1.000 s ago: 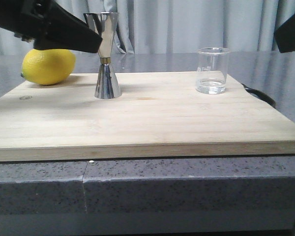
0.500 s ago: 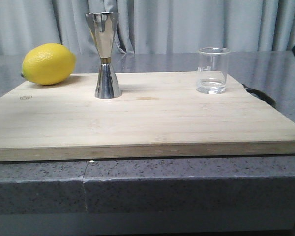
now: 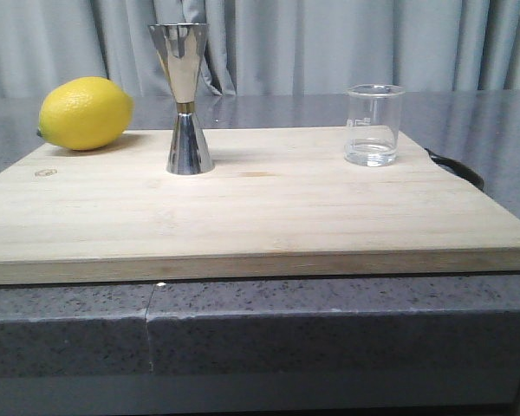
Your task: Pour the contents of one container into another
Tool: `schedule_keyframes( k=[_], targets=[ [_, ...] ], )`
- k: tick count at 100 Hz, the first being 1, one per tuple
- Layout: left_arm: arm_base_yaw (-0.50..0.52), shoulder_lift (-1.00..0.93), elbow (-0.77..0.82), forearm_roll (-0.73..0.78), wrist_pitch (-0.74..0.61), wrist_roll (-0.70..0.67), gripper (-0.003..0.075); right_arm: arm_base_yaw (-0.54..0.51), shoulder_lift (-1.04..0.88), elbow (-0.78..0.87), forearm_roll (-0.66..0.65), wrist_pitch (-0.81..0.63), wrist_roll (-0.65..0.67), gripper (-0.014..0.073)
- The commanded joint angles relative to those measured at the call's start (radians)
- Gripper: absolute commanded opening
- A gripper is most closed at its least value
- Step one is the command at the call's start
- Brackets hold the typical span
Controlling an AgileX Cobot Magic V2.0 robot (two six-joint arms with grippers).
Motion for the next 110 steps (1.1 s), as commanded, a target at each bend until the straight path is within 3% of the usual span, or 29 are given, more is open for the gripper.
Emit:
schedule_keyframes(
  k=[1, 21, 38, 67, 78, 110],
  targets=[
    [0.001, -0.04, 0.005, 0.052, -0.091, -0.113, 0.0502, -0.009, -0.02, -0.032, -0.014, -0.063, 0.011, 0.0447],
    [0.001, -0.141, 0.124, 0.09, -0.264, -0.19, 0.0462, -0.009, -0.115, -0.011, 0.0, -0.203, 0.029, 0.0428],
    [0.001, -0.159, 0.184, 0.08, -0.346, -0.19, 0.0369, -0.009, -0.169, -0.011, 0.01, -0.265, 0.029, 0.0358],
    [0.001, -0.159, 0.208, 0.058, -0.412, -0.19, 0.0074, -0.009, -0.174, -0.011, 0.011, -0.265, 0.029, -0.0016],
    [0.001, -0.159, 0.21, 0.058, -0.412, -0.19, -0.0021, -0.009, -0.174, -0.011, 0.011, -0.265, 0.029, -0.007],
    [0.001, -0.159, 0.214, 0.054, -0.412, -0.19, -0.0019, -0.009, -0.174, -0.011, 0.011, -0.29, 0.029, -0.007]
  ],
)
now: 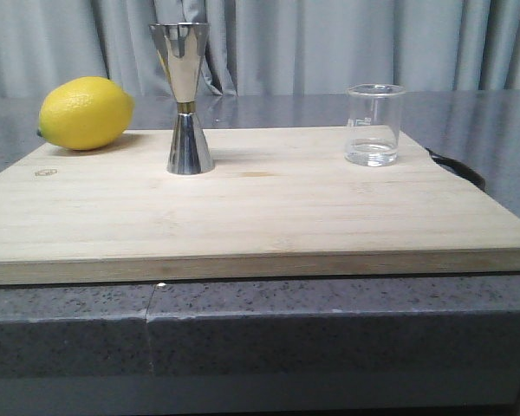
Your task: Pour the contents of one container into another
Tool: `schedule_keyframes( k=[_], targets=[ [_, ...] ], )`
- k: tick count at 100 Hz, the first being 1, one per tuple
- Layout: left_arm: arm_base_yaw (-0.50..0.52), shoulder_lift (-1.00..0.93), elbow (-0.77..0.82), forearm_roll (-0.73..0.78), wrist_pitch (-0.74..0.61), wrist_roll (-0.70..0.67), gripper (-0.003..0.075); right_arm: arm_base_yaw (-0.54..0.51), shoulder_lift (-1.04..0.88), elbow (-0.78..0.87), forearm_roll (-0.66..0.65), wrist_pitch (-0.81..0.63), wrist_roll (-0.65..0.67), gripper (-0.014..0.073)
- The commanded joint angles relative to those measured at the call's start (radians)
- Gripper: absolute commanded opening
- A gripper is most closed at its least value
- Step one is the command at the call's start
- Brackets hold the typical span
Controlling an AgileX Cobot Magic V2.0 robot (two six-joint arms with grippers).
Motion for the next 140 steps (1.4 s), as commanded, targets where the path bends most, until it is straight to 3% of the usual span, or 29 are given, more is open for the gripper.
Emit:
schedule_keyframes(
  k=[1, 31, 42, 62, 92, 116, 140],
  targets=[
    [0.001, 0.004, -0.02, -0.008, -0.074, -0.011, -0.0019, -0.008, -0.002, -0.024, 0.001, -0.074, 0.0, -0.007],
    [0.001, -0.005, -0.018, -0.008, -0.074, -0.011, -0.0019, -0.008, -0.002, -0.024, 0.001, -0.074, 0.0, -0.007],
    [0.045, -0.063, 0.027, 0.0, -0.108, -0.003, -0.0019, -0.008, -0.002, -0.024, 0.001, -0.074, 0.0, -0.007],
    [0.158, -0.276, 0.303, 0.015, -0.349, -0.003, -0.0019, -0.008, -0.002, -0.024, 0.001, -0.074, 0.0, -0.007],
    [0.17, -0.576, 0.7, -0.001, -0.684, -0.003, -0.0019, -0.008, -0.002, -0.024, 0.001, -0.074, 0.0, -0.007],
    [0.17, -0.606, 0.801, -0.001, -0.838, -0.003, -0.0019, -0.008, -0.002, -0.024, 0.001, -0.069, 0.0, -0.007],
    [0.17, -0.606, 0.799, 0.001, -0.85, -0.003, -0.0019, -0.008, -0.002, -0.024, 0.001, -0.069, 0.0, -0.007]
  ],
)
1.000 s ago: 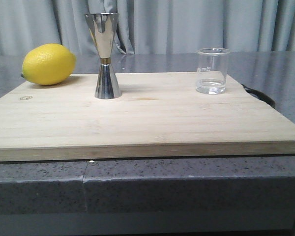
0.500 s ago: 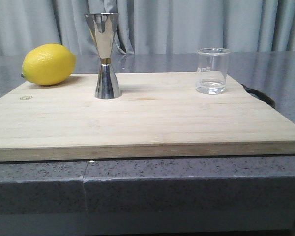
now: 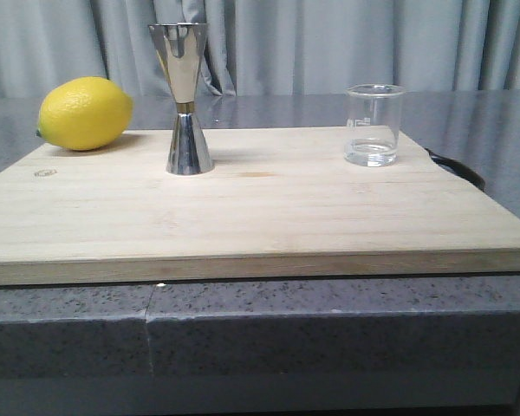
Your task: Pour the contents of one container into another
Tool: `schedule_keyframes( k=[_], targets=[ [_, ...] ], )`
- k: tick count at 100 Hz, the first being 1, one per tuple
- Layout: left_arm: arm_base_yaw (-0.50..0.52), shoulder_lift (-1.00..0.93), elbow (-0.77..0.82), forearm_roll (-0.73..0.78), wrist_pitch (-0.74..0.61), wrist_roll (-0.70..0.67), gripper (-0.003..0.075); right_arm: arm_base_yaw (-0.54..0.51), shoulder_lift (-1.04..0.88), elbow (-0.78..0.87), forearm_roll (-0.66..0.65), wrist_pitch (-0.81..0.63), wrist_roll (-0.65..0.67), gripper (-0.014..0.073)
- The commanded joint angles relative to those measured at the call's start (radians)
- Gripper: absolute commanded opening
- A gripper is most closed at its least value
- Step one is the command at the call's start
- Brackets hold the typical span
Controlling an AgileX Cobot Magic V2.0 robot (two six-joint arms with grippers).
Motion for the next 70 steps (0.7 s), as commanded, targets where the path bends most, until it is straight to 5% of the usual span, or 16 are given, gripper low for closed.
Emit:
schedule_keyframes(
  k=[1, 70],
  targets=[
    [0.003, -0.027, 0.013, -0.007, -0.089, -0.003, -0.0019, -0.008, -0.002, -0.024, -0.001, -0.068, 0.0, -0.007],
    [0.003, -0.027, 0.013, -0.007, -0.089, -0.003, -0.0019, -0.008, -0.014, -0.018, -0.001, -0.072, 0.0, -0.007]
  ],
)
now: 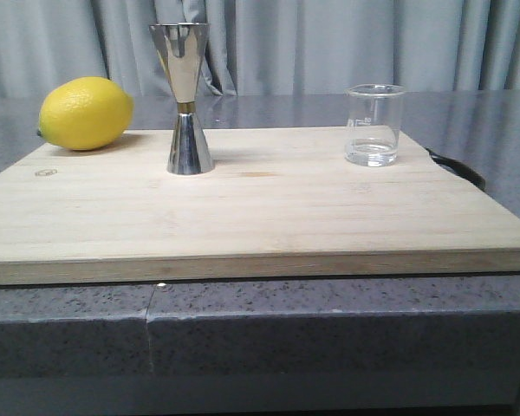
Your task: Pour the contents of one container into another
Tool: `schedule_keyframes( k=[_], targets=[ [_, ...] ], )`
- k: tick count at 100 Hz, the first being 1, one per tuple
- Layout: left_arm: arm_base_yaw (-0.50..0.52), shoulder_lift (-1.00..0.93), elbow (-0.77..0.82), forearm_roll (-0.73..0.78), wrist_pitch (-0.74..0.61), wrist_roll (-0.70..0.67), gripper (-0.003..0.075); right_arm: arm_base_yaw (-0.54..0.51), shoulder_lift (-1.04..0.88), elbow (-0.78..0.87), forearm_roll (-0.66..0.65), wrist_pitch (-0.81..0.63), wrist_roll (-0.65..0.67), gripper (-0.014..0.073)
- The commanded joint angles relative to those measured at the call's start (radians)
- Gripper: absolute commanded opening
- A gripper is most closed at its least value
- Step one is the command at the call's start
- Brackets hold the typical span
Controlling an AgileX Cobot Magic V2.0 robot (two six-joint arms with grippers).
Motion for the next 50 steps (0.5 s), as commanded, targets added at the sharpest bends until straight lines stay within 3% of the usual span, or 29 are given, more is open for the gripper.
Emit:
schedule_keyframes(
  k=[1, 18, 34, 50],
  targets=[
    [0.003, -0.027, 0.013, -0.007, -0.079, -0.004, -0.0019, -0.008, -0.014, -0.018, -0.001, -0.075, 0.0, -0.007],
    [0.003, -0.027, 0.013, -0.007, -0.079, -0.004, -0.0019, -0.053, -0.163, 0.102, 0.0, -0.257, 0.0, -0.007],
    [0.003, -0.027, 0.013, -0.007, -0.079, -0.004, -0.0019, -0.121, -0.344, 0.362, 0.001, -0.557, 0.0, -0.007],
    [0.003, -0.027, 0.013, -0.007, -0.079, -0.004, -0.0019, -0.133, -0.514, 0.598, 0.004, -0.733, 0.0, -0.007]
  ],
)
